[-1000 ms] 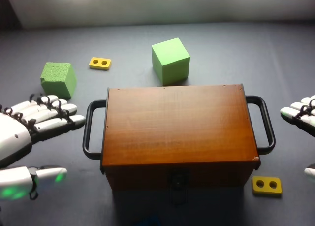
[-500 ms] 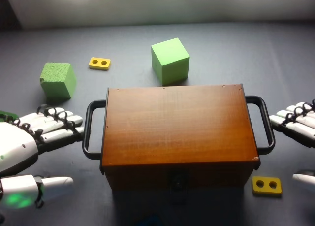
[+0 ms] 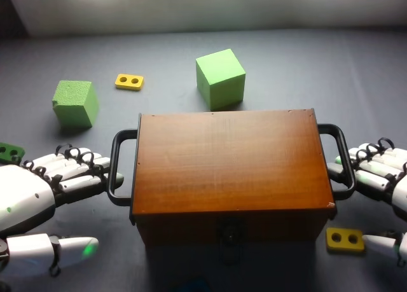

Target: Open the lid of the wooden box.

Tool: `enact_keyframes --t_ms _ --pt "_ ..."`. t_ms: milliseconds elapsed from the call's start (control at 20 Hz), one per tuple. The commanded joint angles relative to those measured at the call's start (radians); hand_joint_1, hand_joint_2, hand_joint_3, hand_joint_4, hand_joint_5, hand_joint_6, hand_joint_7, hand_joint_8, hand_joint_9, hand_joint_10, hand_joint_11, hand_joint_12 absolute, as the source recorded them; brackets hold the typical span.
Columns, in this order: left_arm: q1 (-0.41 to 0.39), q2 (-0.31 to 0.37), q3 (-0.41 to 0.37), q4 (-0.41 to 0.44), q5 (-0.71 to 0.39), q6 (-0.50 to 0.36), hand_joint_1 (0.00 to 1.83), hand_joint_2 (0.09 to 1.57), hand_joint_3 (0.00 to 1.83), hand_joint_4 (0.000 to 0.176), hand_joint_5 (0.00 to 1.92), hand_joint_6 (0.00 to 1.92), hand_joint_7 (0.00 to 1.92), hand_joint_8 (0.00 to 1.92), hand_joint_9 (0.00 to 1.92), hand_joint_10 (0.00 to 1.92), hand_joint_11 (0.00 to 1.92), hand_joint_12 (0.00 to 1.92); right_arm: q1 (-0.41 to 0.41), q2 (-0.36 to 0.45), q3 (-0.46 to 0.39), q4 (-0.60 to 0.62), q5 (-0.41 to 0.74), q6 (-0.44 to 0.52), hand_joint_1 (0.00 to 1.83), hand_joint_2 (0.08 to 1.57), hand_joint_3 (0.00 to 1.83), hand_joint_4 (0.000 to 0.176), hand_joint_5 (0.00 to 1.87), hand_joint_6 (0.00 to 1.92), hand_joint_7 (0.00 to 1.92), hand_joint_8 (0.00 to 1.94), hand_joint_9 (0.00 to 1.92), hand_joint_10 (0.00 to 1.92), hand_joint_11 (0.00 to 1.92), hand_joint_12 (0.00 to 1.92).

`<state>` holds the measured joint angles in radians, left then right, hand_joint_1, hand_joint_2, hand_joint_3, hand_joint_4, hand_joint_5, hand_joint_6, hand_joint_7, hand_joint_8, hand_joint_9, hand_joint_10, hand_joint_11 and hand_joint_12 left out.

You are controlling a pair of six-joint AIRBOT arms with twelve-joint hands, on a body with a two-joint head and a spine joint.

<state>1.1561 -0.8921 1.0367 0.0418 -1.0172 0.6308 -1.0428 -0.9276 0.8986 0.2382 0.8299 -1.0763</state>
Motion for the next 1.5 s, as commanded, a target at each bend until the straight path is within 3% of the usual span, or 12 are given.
enact_keyframes --t_ms 0,200,450,500,600,650,850,900,1150,1250,1350,1450 --pt "-0.005 -0.003 0.004 -0.015 -0.105 -0.005 0.21 1.36 0.0 0.0 0.16 0.0 0.02 0.0 0.0 0.0 0.0 0.0 0.014 -0.002 0.004 -0.017 0.095 0.001 0.53 1.37 0.0 0.0 0.04 0.01 0.0 0.0 0.0 0.0 0.0 0.0" --pt "-0.005 -0.002 0.005 -0.015 -0.108 -0.005 0.23 1.36 0.0 0.0 0.05 0.0 0.0 0.0 0.0 0.0 0.0 0.0 0.02 -0.006 0.007 -0.023 0.091 0.001 0.5 1.36 0.0 0.0 0.03 0.0 0.0 0.0 0.0 0.0 0.0 0.0" --pt "-0.005 -0.004 0.008 -0.015 -0.106 -0.005 0.22 1.38 0.01 0.073 0.0 0.0 0.0 0.0 0.0 0.0 0.0 0.0 0.021 0.002 0.002 -0.031 0.093 0.001 0.49 1.37 0.0 0.0 0.0 0.0 0.0 0.0 0.0 0.0 0.0 0.0" --pt "-0.005 -0.006 0.008 -0.014 -0.105 -0.005 0.25 1.39 0.01 0.098 0.0 0.0 0.0 0.0 0.0 0.0 0.0 0.0 0.021 0.005 0.001 -0.031 0.094 0.001 0.49 1.38 0.0 0.0 0.0 0.0 0.0 0.0 0.0 0.0 0.0 0.0" --pt "-0.005 -0.008 0.009 -0.014 -0.107 -0.005 0.3 1.4 0.01 0.111 0.0 0.0 0.0 0.0 0.0 0.0 0.0 0.0 0.021 0.013 -0.004 -0.031 0.1 0.002 0.46 1.38 0.0 0.0 0.0 0.0 0.0 0.0 0.0 0.0 0.0 0.0" --pt "-0.005 -0.008 0.009 -0.014 -0.108 -0.005 0.31 1.4 0.01 0.129 0.0 0.0 0.0 0.0 0.0 0.0 0.0 0.0 0.021 0.016 -0.006 -0.031 0.103 0.002 0.46 1.38 0.0 0.0 0.0 0.0 0.0 0.0 0.0 0.0 0.0 0.0" --pt "-0.005 -0.008 0.009 -0.016 -0.117 -0.005 0.39 1.4 0.0 0.135 0.0 0.0 0.0 0.0 0.0 0.0 0.0 0.0 0.021 0.033 -0.015 -0.031 0.116 0.003 0.45 1.39 0.01 0.0 0.0 0.0 0.0 0.0 0.0 0.0 0.0 0.0" --pt "-0.005 -0.008 0.009 -0.017 -0.119 -0.005 0.45 1.38 0.0 0.116 0.0 0.0 0.0 0.0 0.0 0.0 0.0 0.0 0.021 0.037 -0.017 -0.031 0.122 0.005 0.45 1.39 0.01 0.0 0.0 0.0 0.0 0.0 0.0 0.0 0.0 0.0" --pt "-0.005 -0.003 0.006 -0.024 -0.144 -0.006 0.38 1.39 0.0 0.098 0.0 0.0 0.0 0.0 0.0 0.0 0.0 0.0 0.019 0.061 -0.034 -0.031 0.167 0.019 0.37 1.42 0.01 0.0 0.0 0.0 0.0 0.0 0.0 0.0 0.0 0.0" --pt "-0.004 -0.001 0.006 -0.028 -0.154 -0.006 0.31 1.41 0.01 0.106 0.0 0.0 0.0 0.0 0.0 0.0 0.0 0.0 0.016 0.069 -0.038 -0.031 0.182 0.025 0.35 1.43 0.01 0.0 0.0 0.0 0.0 0.0 0.0 0.0 0.0 0.0" --pt "-0.004 -0.001 0.006 -0.032 -0.164 -0.006 0.28 1.43 0.01 0.093 0.0 0.0 0.0 0.0 0.0 0.0 0.0 0.0 0.008 0.071 -0.036 -0.031 0.197 0.049 0.37 1.43 0.01 0.0 0.0 0.0 0.0 0.0 0.0 0.0 0.0 0.0" --pt "-0.005 0.001 0.006 -0.034 -0.177 -0.006 0.37 1.42 0.0 0.106 0.0 0.0 0.0 0.0 0.0 0.0 0.0 0.0 0.002 0.074 -0.035 -0.031 0.216 0.064 0.38 1.44 0.01 0.0 0.0 0.0 0.0 0.0 0.0 0.0 0.0 0.0"
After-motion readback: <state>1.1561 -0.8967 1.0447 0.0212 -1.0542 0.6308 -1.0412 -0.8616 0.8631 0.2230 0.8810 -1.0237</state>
